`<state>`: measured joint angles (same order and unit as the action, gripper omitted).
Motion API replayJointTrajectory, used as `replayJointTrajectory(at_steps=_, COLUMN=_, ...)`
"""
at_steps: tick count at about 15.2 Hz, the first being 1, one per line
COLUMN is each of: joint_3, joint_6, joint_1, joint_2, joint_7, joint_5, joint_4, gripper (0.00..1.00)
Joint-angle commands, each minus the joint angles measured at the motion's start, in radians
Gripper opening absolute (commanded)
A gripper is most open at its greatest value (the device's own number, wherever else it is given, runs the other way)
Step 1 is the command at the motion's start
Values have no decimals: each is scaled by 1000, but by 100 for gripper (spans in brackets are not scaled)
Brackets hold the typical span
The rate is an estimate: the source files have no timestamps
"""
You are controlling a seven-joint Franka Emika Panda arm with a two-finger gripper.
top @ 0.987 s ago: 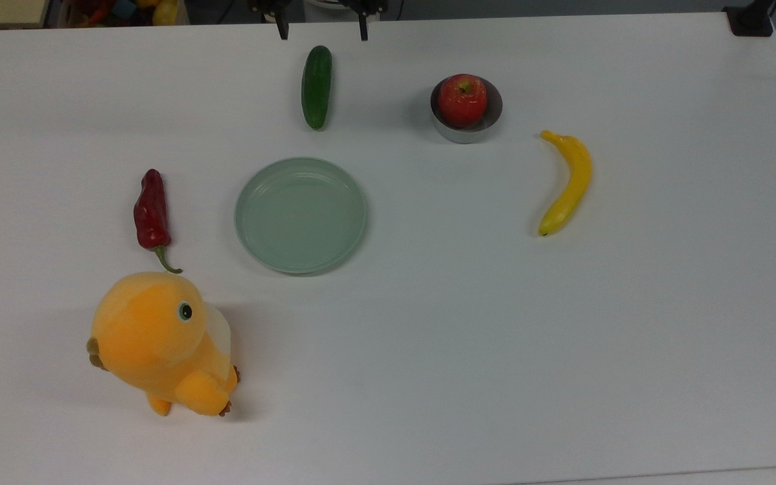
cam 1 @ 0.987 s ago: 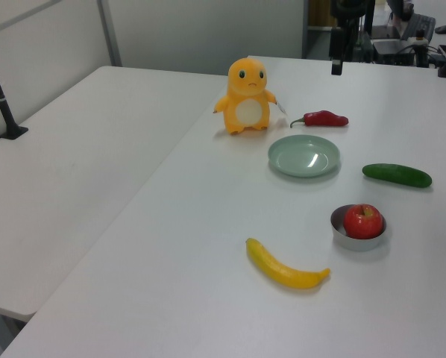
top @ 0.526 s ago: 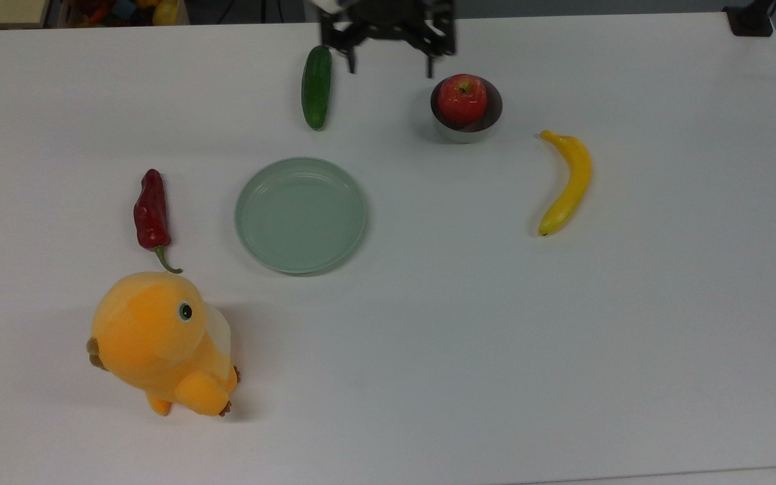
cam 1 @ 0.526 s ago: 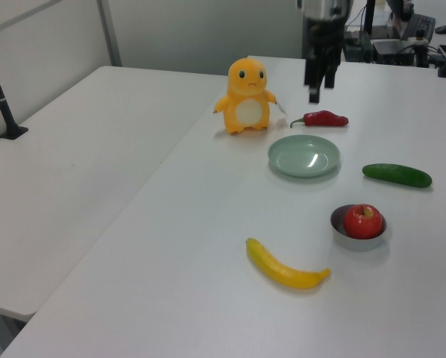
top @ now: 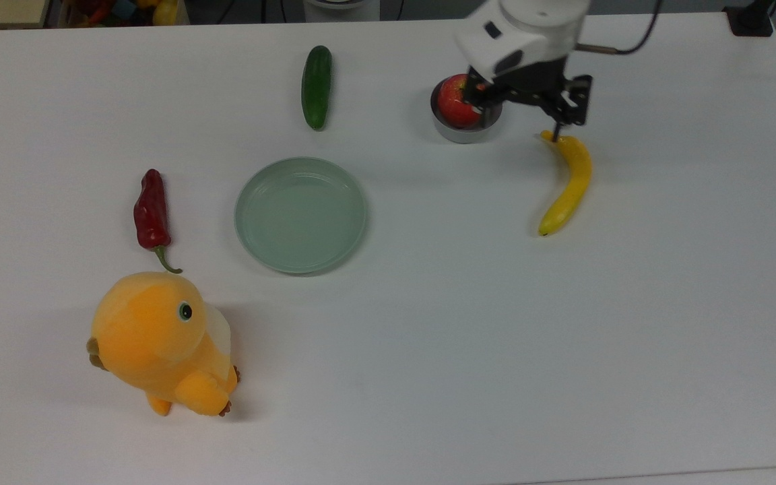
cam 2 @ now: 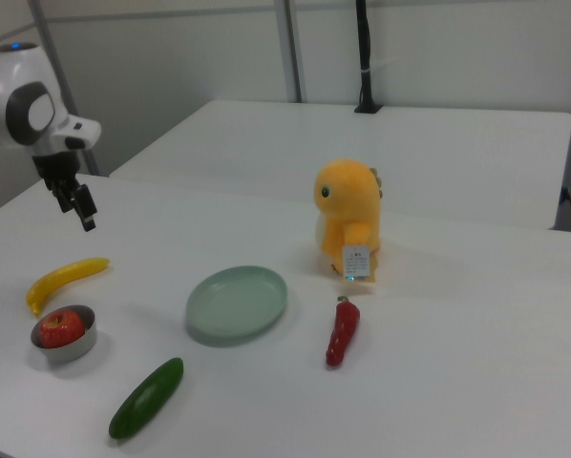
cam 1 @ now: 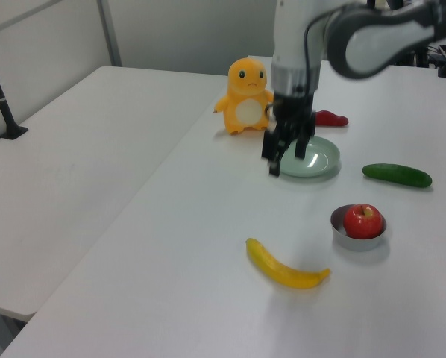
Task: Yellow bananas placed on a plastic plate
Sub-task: 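Move the open gripper over the yellow banana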
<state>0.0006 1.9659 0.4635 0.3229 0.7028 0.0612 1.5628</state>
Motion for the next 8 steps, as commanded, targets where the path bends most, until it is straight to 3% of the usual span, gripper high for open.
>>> replayJointTrajectory(at_steps=1, joint_3=-14, joint_6=138, joint_1=61, joint_2=105, joint_7=145, joint_5=-7, joint_4=-12, gripper=100)
replayJointTrajectory(at_steps=5, joint_3=-11, joint_6=250, joint_1=106, joint_2=180, joint_7=244, joint_5=-55, joint_4=-6, gripper=100)
replayJointTrajectory(at_steps=8, joint_3=21, joint_6=287, joint_1=109, joint_2=202, joint_7=247, joint_5=-60, joint_4=-6, gripper=100)
